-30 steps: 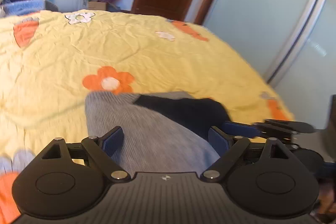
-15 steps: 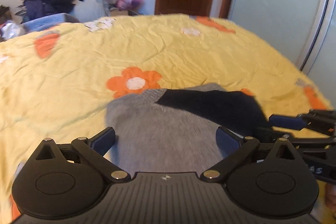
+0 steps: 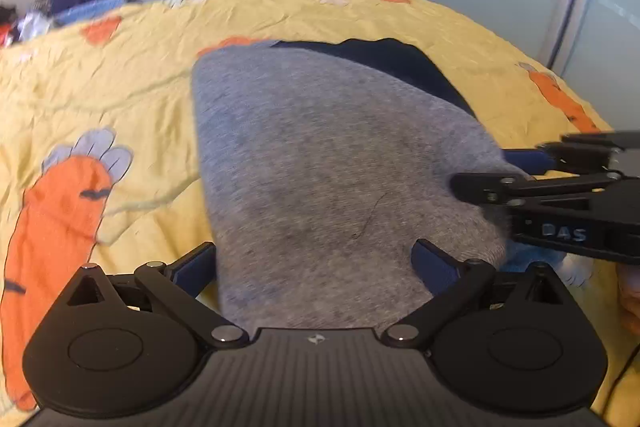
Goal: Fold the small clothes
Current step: 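Press and smooth the folded sweater with both open grippers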
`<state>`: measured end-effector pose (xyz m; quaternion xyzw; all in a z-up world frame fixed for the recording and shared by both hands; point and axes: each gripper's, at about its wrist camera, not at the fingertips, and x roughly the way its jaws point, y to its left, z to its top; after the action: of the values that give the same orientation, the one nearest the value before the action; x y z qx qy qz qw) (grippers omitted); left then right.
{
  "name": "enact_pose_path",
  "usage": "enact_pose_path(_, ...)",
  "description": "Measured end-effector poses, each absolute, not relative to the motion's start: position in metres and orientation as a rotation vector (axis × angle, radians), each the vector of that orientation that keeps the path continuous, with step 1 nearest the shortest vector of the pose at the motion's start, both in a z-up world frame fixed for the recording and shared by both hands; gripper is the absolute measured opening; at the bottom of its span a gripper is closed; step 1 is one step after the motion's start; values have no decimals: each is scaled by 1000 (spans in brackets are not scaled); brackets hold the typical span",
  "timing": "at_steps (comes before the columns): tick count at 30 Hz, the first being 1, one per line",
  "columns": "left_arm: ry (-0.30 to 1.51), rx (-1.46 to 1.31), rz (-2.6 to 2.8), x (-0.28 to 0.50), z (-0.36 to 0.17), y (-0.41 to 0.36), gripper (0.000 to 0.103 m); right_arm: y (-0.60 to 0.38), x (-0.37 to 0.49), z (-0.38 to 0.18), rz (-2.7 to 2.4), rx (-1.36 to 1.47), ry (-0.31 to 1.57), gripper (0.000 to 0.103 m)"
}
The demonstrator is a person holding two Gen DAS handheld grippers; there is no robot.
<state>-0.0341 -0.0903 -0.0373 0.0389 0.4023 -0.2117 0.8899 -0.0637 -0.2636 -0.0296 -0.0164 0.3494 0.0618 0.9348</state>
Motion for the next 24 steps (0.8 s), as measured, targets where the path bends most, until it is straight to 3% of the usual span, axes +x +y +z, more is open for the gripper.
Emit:
enact_pose_path(3,823,54,-453,-38,-21,-75,103,-264,-77,-22,131,-41,705,50)
enact_pose_path(7,840,-24,-523,-44,-4,-63,103,-267,-95,-22,124,-77,671,71)
enact_pose_path(15,923,-129,-558,-40,-12,-62,103,-306,-100,-23,163,125,718,72)
enact_pose_path(24,1067,-330,-634,-15,-19,-36,103,-360,-102,-50,331,617,772,74)
